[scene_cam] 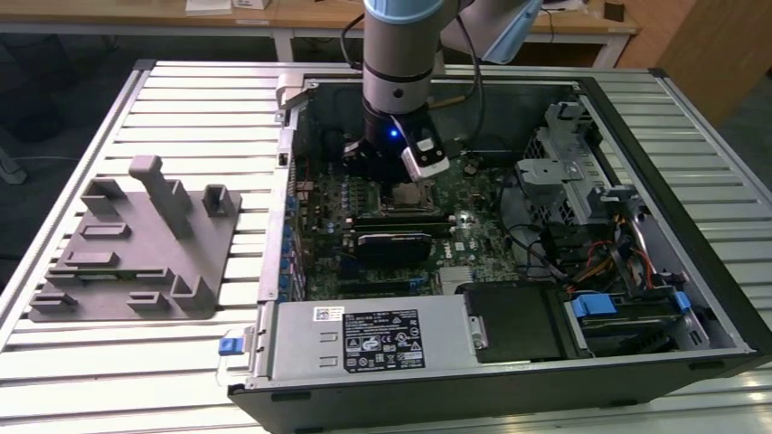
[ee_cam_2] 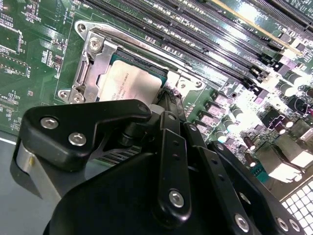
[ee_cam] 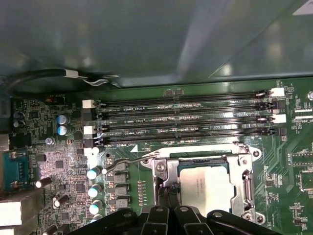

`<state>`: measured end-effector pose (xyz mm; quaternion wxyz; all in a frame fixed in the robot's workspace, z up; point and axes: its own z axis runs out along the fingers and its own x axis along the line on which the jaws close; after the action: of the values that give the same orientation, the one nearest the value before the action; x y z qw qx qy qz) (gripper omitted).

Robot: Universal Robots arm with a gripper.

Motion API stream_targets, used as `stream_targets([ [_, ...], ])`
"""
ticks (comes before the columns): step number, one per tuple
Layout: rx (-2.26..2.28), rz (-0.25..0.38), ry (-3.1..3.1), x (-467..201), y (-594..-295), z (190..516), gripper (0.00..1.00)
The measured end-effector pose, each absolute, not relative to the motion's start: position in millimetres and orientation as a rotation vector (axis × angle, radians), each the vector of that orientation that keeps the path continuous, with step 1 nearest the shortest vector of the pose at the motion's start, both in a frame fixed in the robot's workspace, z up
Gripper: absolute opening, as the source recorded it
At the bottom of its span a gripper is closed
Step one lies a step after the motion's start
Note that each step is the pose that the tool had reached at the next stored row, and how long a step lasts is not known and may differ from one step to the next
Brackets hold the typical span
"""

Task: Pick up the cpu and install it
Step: 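Close the cpu cover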

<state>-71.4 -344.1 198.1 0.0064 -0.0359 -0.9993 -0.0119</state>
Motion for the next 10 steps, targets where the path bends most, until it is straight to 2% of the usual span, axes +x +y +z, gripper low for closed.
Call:
stream_targets([
  [10, -0.099, -0.037, -3.127, -71.9, -343.5, 197.6, 0.11],
])
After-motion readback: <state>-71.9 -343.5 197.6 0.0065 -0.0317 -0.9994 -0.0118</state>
